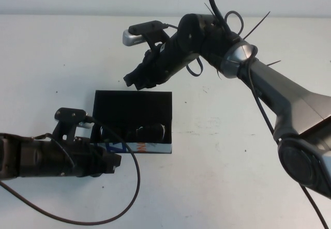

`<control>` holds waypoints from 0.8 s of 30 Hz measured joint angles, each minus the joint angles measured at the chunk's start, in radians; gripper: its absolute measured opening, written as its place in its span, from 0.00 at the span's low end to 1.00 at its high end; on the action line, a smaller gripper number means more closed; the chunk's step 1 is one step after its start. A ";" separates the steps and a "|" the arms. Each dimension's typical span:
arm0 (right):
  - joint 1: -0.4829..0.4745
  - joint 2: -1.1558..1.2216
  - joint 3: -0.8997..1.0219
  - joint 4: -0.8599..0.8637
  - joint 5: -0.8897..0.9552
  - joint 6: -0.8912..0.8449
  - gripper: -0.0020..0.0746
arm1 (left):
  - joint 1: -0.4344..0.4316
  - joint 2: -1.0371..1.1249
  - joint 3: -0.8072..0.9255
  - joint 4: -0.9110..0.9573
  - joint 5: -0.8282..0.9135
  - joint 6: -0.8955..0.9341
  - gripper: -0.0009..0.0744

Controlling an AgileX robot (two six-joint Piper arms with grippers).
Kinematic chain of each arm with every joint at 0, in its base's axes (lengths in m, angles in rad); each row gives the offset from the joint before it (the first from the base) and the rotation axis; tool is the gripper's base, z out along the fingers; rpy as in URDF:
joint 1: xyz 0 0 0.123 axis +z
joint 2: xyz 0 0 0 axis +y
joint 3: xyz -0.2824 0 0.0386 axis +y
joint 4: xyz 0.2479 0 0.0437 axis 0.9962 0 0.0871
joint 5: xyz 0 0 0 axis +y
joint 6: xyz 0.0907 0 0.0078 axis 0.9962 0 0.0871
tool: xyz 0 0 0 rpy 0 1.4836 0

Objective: Return glasses to glasses case
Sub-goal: Close the glasses case

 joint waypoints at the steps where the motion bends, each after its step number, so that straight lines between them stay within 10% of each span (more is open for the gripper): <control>1: 0.000 0.000 0.000 0.001 -0.024 0.000 0.01 | 0.000 0.000 0.000 0.000 0.000 0.000 0.01; 24: 0.000 0.053 0.000 0.011 -0.071 -0.001 0.01 | 0.000 0.000 -0.002 0.000 -0.002 0.000 0.01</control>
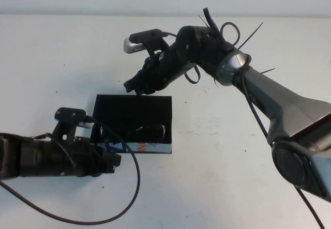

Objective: Return glasses to glasses case
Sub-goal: Close the glasses case

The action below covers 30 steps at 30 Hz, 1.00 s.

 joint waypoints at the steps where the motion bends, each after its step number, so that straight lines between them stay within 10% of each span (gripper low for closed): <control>1: 0.000 0.000 0.000 0.005 0.013 0.000 0.01 | 0.000 0.000 0.000 0.000 0.000 0.000 0.01; 30: -0.002 -0.006 0.000 0.016 -0.089 -0.008 0.01 | 0.000 0.000 0.000 0.000 -0.002 0.000 0.01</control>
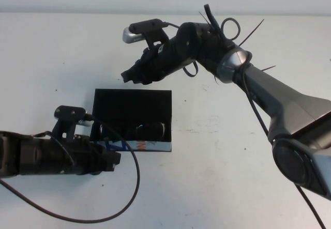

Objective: Return glasses to glasses case
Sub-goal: Close the glasses case

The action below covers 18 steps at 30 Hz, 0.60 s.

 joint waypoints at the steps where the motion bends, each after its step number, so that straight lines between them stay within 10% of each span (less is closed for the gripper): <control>1: -0.002 0.000 0.000 0.000 0.007 0.015 0.01 | 0.000 0.000 0.000 0.000 0.000 0.000 0.01; 18: -0.061 0.000 0.000 0.100 0.288 0.078 0.01 | 0.000 0.000 0.000 0.000 0.000 0.000 0.01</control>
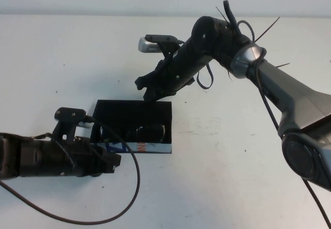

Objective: Return glasses to glasses case
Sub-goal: Close the glasses case

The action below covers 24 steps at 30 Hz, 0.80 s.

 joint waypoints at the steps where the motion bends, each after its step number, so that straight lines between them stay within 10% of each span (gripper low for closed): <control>1: 0.000 0.000 0.000 0.012 0.008 -0.003 0.01 | 0.000 0.000 0.000 0.000 0.000 0.000 0.01; 24: -0.176 -0.068 -0.008 -0.045 0.132 -0.002 0.01 | 0.000 0.000 0.000 0.000 0.004 -0.014 0.01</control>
